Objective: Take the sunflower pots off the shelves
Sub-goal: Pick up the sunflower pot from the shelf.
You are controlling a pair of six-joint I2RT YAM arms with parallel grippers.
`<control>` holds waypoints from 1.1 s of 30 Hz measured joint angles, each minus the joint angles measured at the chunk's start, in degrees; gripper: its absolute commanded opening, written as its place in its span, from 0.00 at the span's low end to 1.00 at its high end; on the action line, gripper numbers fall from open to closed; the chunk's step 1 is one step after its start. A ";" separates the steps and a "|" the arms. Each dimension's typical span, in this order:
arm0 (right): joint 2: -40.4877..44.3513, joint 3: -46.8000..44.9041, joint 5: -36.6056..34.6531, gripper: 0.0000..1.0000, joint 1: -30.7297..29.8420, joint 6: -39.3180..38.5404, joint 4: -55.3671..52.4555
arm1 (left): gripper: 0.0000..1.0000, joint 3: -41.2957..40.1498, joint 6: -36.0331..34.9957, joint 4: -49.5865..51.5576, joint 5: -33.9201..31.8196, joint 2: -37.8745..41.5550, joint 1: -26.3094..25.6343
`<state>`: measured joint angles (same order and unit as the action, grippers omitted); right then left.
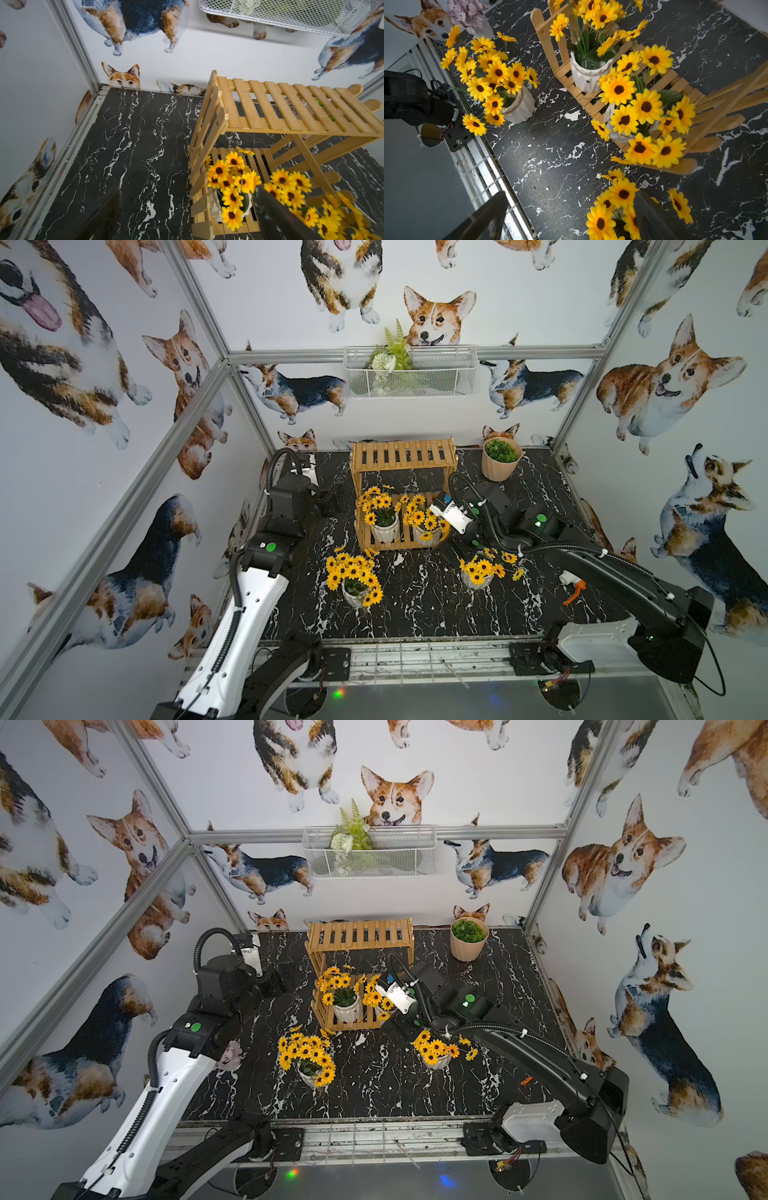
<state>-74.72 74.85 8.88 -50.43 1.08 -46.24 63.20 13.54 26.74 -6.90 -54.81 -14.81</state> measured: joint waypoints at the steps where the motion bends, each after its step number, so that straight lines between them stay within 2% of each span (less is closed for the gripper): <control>1: -1.07 0.31 0.07 0.96 -0.15 0.48 -0.02 | 1.00 -0.02 -0.26 -0.17 1.03 0.37 0.00; 11: -8.85 2.80 0.22 0.95 -0.94 2.16 0.00 | 1.00 -1.11 -2.45 -3.13 8.72 3.21 0.15; 18: -12.72 3.48 0.37 0.93 -1.31 3.65 0.26 | 1.00 -1.11 -2.91 -4.57 11.43 3.72 0.15; 33: -16.76 4.04 4.28 0.88 -2.05 4.83 1.73 | 1.00 -2.05 -3.28 -7.04 13.00 4.76 0.15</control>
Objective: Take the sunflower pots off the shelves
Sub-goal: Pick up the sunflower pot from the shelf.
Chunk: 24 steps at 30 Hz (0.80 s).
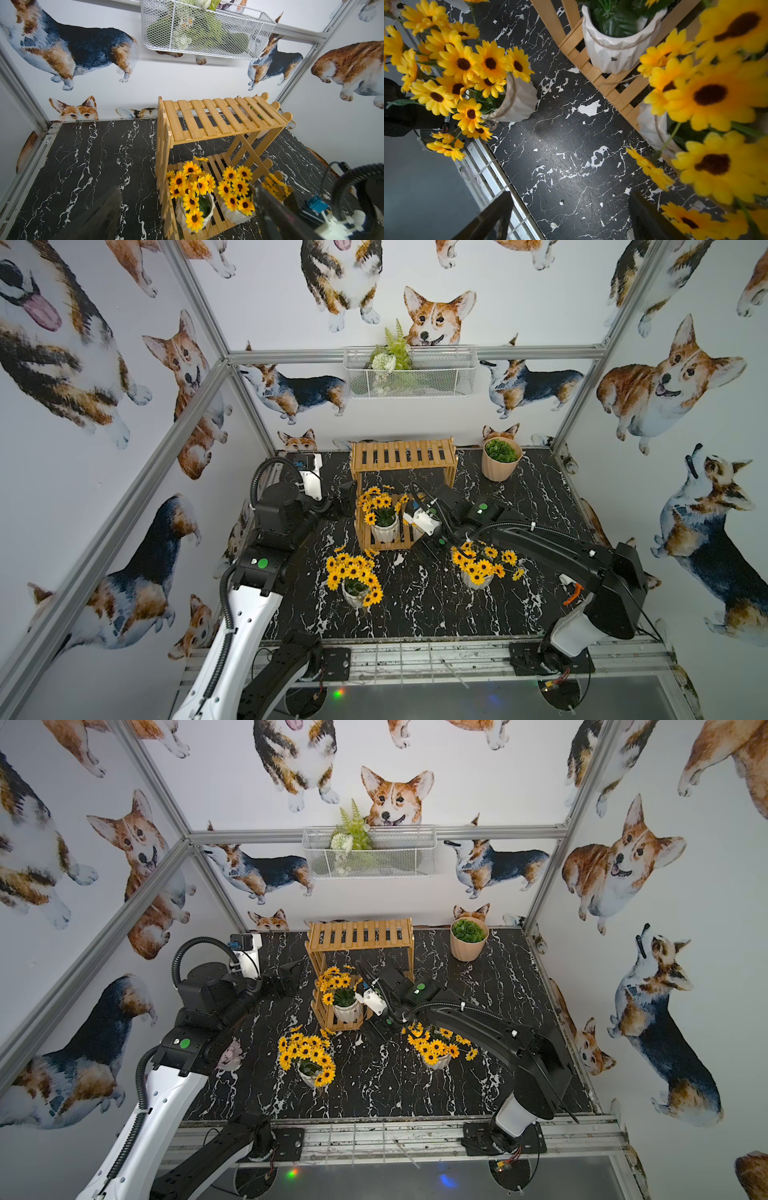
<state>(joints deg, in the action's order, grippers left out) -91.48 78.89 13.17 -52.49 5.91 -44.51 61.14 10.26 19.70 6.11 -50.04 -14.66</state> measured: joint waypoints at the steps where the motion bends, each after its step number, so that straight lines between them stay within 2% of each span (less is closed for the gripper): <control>1: -0.11 -0.07 0.39 0.88 0.00 0.00 0.02 | 1.00 0.00 0.00 -0.15 0.02 -0.09 0.00; 10: -2.08 -0.37 2.69 0.88 -0.39 0.02 0.70 | 1.00 -0.04 0.02 -1.01 0.17 -0.13 0.00; 24: -8.20 3.89 3.43 0.89 0.33 -0.74 0.70 | 1.00 -0.04 -0.22 -1.03 -0.52 1.22 0.07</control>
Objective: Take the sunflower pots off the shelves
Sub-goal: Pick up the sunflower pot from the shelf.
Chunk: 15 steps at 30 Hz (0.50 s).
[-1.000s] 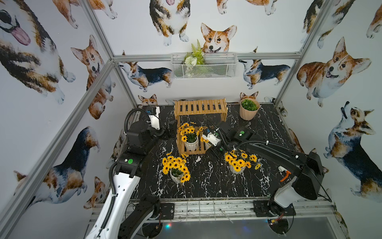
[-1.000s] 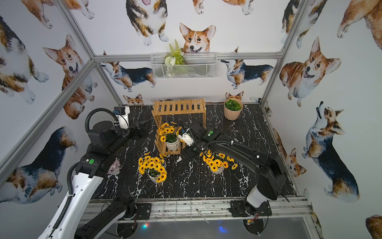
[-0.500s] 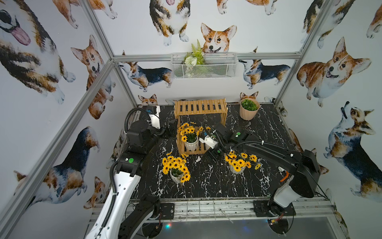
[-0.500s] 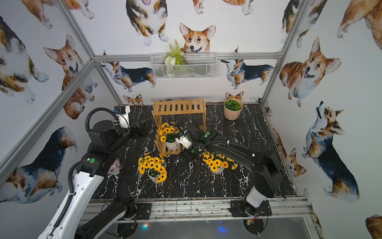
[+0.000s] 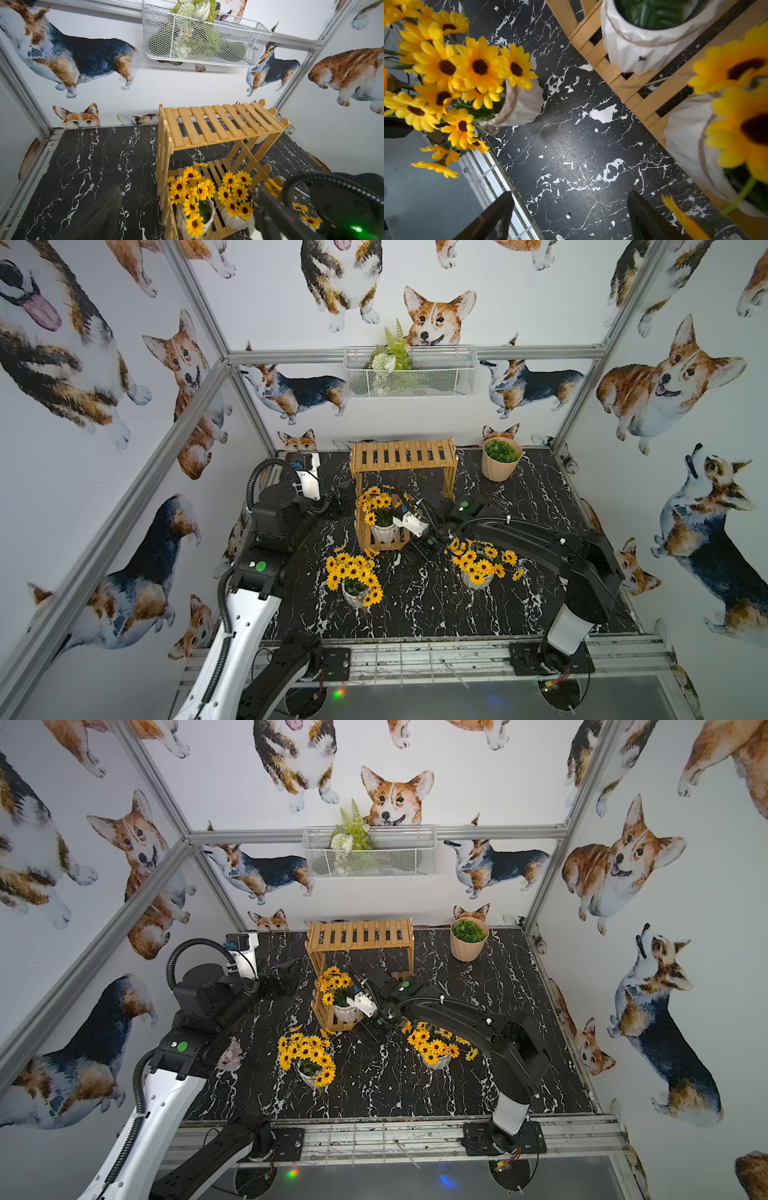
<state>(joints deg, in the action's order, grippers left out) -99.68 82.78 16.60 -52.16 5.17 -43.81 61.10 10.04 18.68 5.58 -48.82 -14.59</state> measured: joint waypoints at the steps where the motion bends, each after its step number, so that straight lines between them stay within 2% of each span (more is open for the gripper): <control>1: -0.33 0.24 0.04 0.89 0.42 -0.28 0.04 | 1.00 0.00 0.00 0.00 0.00 0.13 0.00; 9: -1.22 1.36 0.13 0.88 4.17 -0.57 -0.02 | 1.00 0.39 -0.42 0.07 -0.39 0.83 0.04; 15: -1.25 1.51 -0.07 0.88 4.76 -1.03 -0.02 | 1.00 0.39 -0.44 0.09 -0.61 0.98 0.04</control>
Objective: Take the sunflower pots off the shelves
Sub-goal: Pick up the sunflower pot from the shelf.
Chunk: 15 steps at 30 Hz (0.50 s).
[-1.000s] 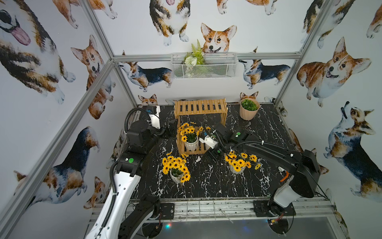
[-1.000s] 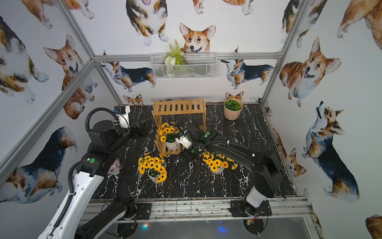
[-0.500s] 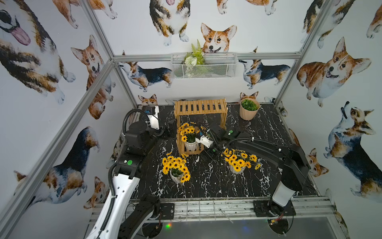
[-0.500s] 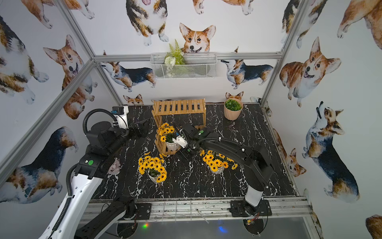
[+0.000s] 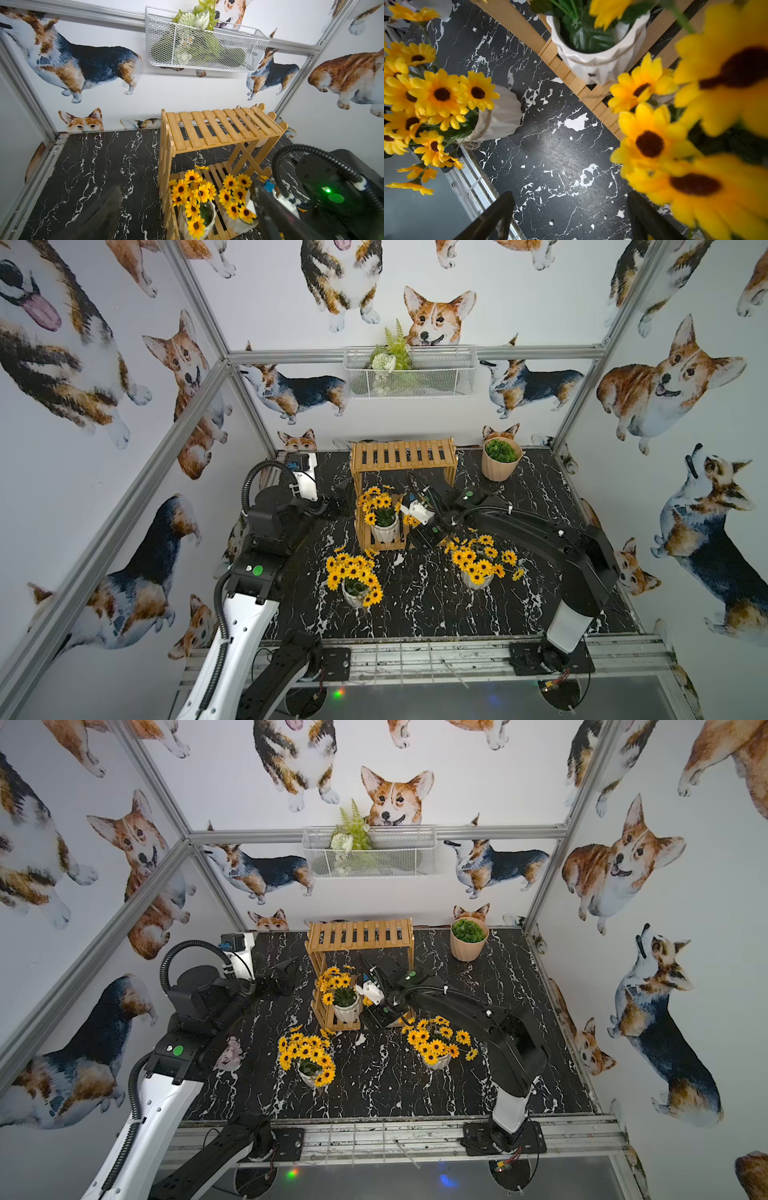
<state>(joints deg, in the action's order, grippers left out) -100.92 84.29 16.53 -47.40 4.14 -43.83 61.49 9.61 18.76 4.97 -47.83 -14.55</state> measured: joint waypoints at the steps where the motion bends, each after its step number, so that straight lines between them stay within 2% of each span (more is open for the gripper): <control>1: -0.04 0.00 -0.02 0.88 0.15 -0.26 0.00 | 1.00 0.00 0.00 0.00 0.00 0.04 0.00; 15: -1.88 2.36 -3.39 0.88 1.01 -2.54 -0.20 | 1.00 -0.04 0.00 -0.02 -0.02 1.09 0.00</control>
<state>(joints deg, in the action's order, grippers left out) -102.80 86.65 13.15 -46.39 1.61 -44.03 61.45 9.61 18.74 4.95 -46.74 -14.55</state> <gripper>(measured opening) 0.879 0.999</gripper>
